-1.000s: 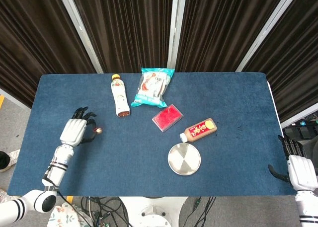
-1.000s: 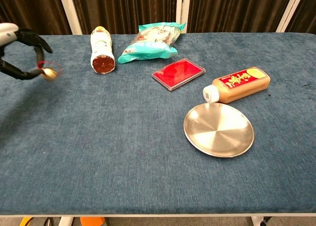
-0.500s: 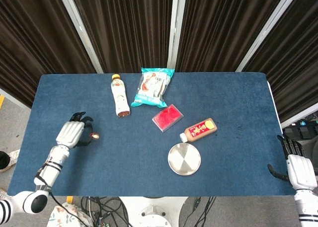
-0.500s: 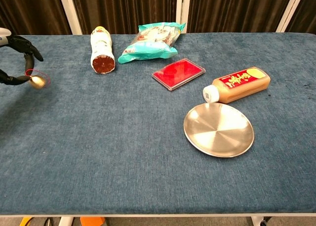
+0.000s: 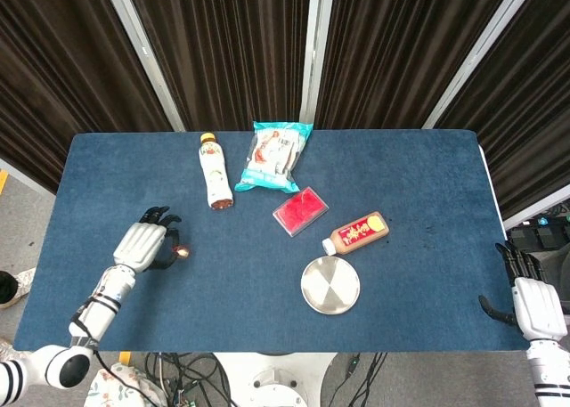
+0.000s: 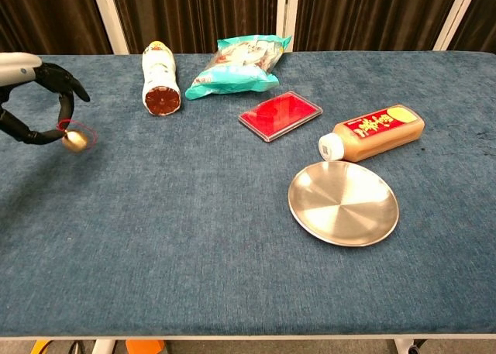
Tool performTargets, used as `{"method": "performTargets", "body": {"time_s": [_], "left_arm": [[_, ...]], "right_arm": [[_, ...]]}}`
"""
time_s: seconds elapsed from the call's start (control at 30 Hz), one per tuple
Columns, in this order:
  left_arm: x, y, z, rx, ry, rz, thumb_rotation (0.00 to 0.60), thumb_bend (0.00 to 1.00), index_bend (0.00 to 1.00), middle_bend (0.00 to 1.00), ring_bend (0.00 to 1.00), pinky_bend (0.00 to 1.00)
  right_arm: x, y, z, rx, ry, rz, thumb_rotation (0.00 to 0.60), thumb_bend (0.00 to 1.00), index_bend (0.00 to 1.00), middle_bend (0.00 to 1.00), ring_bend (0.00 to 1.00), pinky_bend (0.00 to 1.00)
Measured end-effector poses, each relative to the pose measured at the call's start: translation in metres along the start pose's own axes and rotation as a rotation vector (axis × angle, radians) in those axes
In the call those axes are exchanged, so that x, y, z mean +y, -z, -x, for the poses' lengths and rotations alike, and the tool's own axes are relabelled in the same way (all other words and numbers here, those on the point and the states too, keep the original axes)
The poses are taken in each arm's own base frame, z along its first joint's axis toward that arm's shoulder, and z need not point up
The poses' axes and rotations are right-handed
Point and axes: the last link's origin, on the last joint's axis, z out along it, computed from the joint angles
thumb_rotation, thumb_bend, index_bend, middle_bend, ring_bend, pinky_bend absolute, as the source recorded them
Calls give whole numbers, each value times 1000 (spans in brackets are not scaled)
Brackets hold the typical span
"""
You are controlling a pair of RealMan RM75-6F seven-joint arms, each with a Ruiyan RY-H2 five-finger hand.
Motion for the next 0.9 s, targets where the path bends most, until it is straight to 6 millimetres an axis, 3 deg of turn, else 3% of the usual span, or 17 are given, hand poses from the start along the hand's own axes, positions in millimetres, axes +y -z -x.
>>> {"method": "performTargets", "body": {"time_s": [0.1, 0.33, 0.7, 0.77, 0.83, 0.9], "left_arm": [[-3, -3, 2, 28, 5, -10, 600, 481, 686, 182, 40, 0], [-17, -15, 18, 34, -167, -74, 600, 481, 682, 182, 40, 0], [-27, -26, 34, 6, -208, -129, 600, 475, 652, 182, 40, 0], [-27, -27, 34, 10, -205, -131, 600, 445, 587, 177, 40, 0], [-27, -26, 34, 8, -197, -130, 600, 392, 456, 165, 39, 0], [-28, -26, 34, 6, -189, -124, 600, 351, 238, 149, 29, 0]], "right_arm": [[0, 0, 1, -2, -1, 0, 600, 195, 0, 0, 0, 0], [2, -1, 2, -6, 1, 8, 600, 195, 0, 0, 0, 0], [3, -1, 3, -8, -1, 6, 600, 195, 0, 0, 0, 0], [4, -1, 3, -8, -2, 7, 600, 195, 0, 0, 0, 0], [4, -1, 3, -8, -2, 7, 600, 194, 0, 0, 0, 0], [4, -1, 3, -8, -2, 7, 600, 195, 0, 0, 0, 0]]}}
